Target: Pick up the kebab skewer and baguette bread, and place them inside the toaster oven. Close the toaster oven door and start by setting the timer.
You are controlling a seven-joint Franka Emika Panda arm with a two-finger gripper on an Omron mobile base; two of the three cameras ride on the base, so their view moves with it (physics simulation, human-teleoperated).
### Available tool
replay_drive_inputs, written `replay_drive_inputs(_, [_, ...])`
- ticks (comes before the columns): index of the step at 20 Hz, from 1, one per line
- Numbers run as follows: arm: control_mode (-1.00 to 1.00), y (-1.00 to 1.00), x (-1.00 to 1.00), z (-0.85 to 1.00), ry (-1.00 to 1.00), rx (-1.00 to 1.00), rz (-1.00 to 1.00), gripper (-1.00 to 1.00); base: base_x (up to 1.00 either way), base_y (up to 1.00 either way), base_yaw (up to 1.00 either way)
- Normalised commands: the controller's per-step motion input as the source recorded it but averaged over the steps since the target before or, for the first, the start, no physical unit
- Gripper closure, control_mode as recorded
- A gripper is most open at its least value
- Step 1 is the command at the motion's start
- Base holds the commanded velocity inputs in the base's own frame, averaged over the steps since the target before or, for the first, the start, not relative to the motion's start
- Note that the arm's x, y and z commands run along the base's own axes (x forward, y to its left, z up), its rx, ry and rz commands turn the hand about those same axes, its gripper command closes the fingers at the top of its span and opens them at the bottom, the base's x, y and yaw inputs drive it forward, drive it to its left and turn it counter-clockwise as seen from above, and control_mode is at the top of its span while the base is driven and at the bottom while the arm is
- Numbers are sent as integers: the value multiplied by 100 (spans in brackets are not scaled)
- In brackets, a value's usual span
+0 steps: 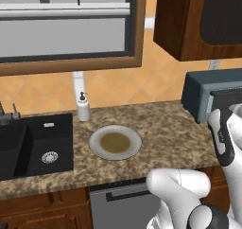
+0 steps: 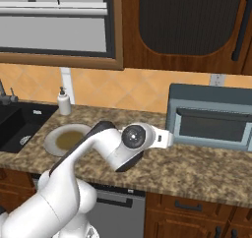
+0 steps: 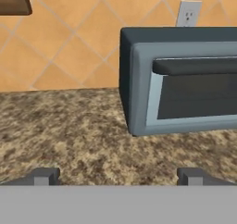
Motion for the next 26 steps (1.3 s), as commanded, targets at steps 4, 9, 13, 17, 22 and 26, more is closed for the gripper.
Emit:
replay_drive_inputs(4, [100,0,0,0,0,0,0,-100,-2,-50,0])
replay_drive_inputs(9, [100,0,0,0,0,0,0,-100,0,-54,-1])
replay_drive_inputs(13, [100,0,0,0,0,0,0,-100,0,-56,-6])
replay_drive_inputs(17, [100,0,0,0,0,0,0,-100,0,-49,-12])
replay_drive_inputs(22, [100,0,0,0,0,0,0,-100,1,-48,-11])
replay_drive_inputs(26, [100,0,0,0,0,0,0,-100,16,-41,-5])
